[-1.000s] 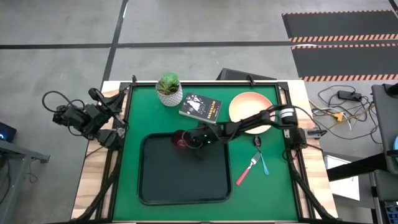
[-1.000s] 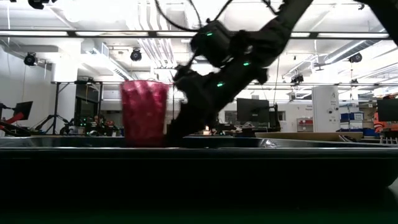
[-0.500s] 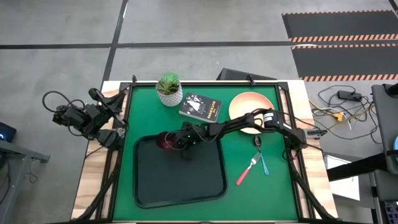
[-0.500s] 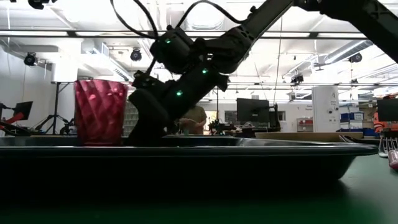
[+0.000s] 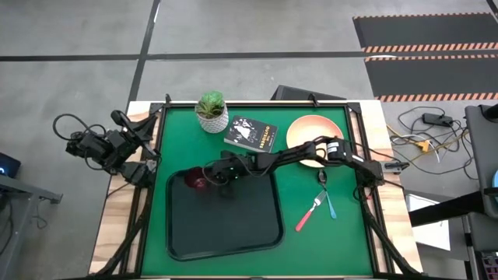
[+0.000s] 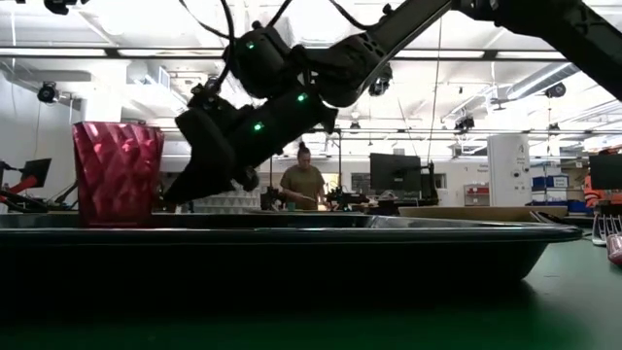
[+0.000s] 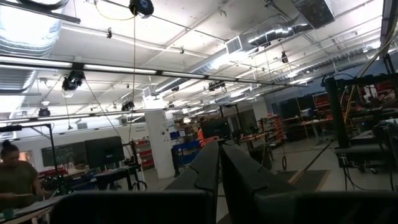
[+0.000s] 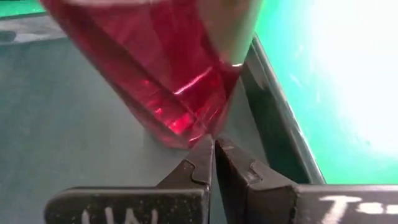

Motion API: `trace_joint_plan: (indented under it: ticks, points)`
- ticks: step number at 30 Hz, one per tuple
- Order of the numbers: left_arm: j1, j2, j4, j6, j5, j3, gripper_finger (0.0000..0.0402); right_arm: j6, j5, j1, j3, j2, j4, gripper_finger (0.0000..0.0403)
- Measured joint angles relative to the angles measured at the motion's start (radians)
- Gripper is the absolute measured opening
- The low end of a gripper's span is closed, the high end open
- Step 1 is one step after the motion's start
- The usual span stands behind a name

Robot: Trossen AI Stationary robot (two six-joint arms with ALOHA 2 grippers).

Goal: Pick and place plate/cup/fork/spoon on tray
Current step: Put the orange plate on the black table tray to the right of the red cup

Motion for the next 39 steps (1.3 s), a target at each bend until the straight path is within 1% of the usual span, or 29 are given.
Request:
trace_joint_plan:
  ticks: [3, 6, 10, 15, 17, 19, 25, 29, 31, 34, 39]
  points:
    - [0.000, 0.000, 0.000, 0.000, 0.000, 0.000, 0.0000, -0.022, 0.003, 0.000, 0.023, -0.003, -0.112, 0.0008]
    - [0.000, -0.001, 0.001, 0.000, 0.000, 0.000, 0.0000, -0.044, 0.012, 0.000, 0.036, -0.048, -0.260, 0.0008]
    - [0.000, 0.001, 0.000, -0.005, 0.000, 0.000, 0.0000, -0.063, 0.087, 0.000, 0.022, -0.135, -0.458, 0.0008]
    - [0.000, 0.001, 0.000, -0.007, 0.000, 0.000, 0.0000, -0.035, 0.201, -0.001, -0.045, -0.255, -0.688, 0.0008]
    - [0.000, 0.001, 0.000, -0.008, 0.000, 0.000, 0.0000, 0.002, 0.222, -0.011, -0.098, -0.325, -0.750, 0.0008]
    - [0.000, 0.003, 0.000, -0.008, 0.000, 0.000, 0.0000, 0.047, 0.222, -0.028, -0.171, -0.395, -0.784, 0.0008]
    - [0.000, 0.003, -0.001, -0.008, 0.000, 0.000, 0.0000, 0.183, 0.235, -0.082, -0.461, -0.641, -0.783, 0.0009]
    - [0.000, 0.003, 0.000, -0.007, 0.000, 0.000, 0.0000, 0.313, 0.322, -0.124, -0.637, -0.777, -0.771, 0.0022]
    - [0.000, 0.003, 0.000, -0.007, 0.000, 0.000, 0.0000, 0.344, 0.330, -0.137, -0.714, -0.837, -0.741, 0.0040]
    - [0.000, 0.002, 0.001, -0.007, 0.000, 0.001, 0.0000, 0.362, 0.325, -0.150, -0.813, -0.902, -0.639, 0.0081]
    - [0.000, 0.002, 0.001, 0.010, 0.000, 0.007, 0.0000, 0.366, 0.317, -0.157, -0.932, -0.929, -0.513, 0.0150]
